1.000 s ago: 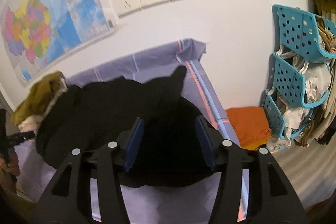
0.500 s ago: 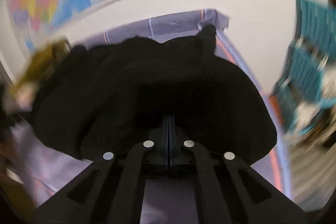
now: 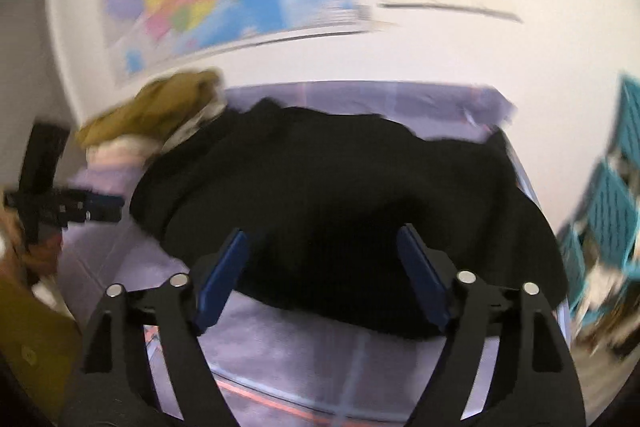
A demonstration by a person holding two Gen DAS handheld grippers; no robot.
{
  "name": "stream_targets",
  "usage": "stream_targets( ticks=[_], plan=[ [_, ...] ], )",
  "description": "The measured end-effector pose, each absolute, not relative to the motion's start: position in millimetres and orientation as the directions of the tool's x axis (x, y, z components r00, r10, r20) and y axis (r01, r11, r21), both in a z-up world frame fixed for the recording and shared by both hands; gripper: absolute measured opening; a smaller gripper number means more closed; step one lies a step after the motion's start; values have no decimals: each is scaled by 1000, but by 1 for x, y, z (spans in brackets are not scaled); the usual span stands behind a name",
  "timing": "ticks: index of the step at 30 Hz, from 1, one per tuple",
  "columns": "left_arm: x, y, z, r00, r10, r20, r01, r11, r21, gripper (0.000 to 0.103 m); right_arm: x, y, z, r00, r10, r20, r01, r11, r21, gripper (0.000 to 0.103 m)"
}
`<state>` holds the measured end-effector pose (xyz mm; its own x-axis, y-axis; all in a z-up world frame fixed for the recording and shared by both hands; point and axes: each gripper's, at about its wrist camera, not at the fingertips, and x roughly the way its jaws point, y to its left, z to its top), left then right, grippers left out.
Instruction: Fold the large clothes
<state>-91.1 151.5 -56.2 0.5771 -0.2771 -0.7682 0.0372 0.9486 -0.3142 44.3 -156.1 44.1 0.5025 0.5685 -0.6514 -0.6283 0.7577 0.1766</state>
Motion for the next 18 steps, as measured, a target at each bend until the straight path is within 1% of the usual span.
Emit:
stream_targets(
  ticks=[4,8,9,10,12,14,15,16,17,18],
  plan=[
    [-91,141,-62,552,-318,-771,64,938,-341,82,27,-106,45,441,600,-667,-757,648,83,78],
    [-93,137,-69,522,-385,-761,77,910,-407,82,8,-62,33,392,606,-692,-852,524,-23,79],
    [-92,135,-70,519,-387,-762,79,909,-409,82,4,-53,30,391,601,-697,-865,499,-55,80],
    [-92,133,-71,514,-395,-762,83,906,-414,82,0,-41,24,406,578,-708,-871,479,-108,85],
    [-91,129,-76,495,-429,-756,93,891,-445,82,-3,-22,14,436,537,-723,-870,456,-186,82],
    [-87,127,-80,483,-453,-749,95,878,-470,82,2,-15,9,464,519,-718,-859,463,-220,60],
    [-83,125,-83,478,-463,-747,91,871,-482,82,9,-14,9,446,526,-725,-861,474,-185,54],
    [-81,125,-85,475,-473,-742,88,865,-495,82,13,-15,10,428,541,-724,-863,483,-150,40],
    [-78,125,-86,477,-485,-733,81,854,-513,82,20,-18,14,400,570,-717,-863,498,-86,32],
    [-74,127,-87,482,-502,-718,79,841,-535,82,28,-21,18,377,594,-710,-859,511,-28,29]
  ],
)
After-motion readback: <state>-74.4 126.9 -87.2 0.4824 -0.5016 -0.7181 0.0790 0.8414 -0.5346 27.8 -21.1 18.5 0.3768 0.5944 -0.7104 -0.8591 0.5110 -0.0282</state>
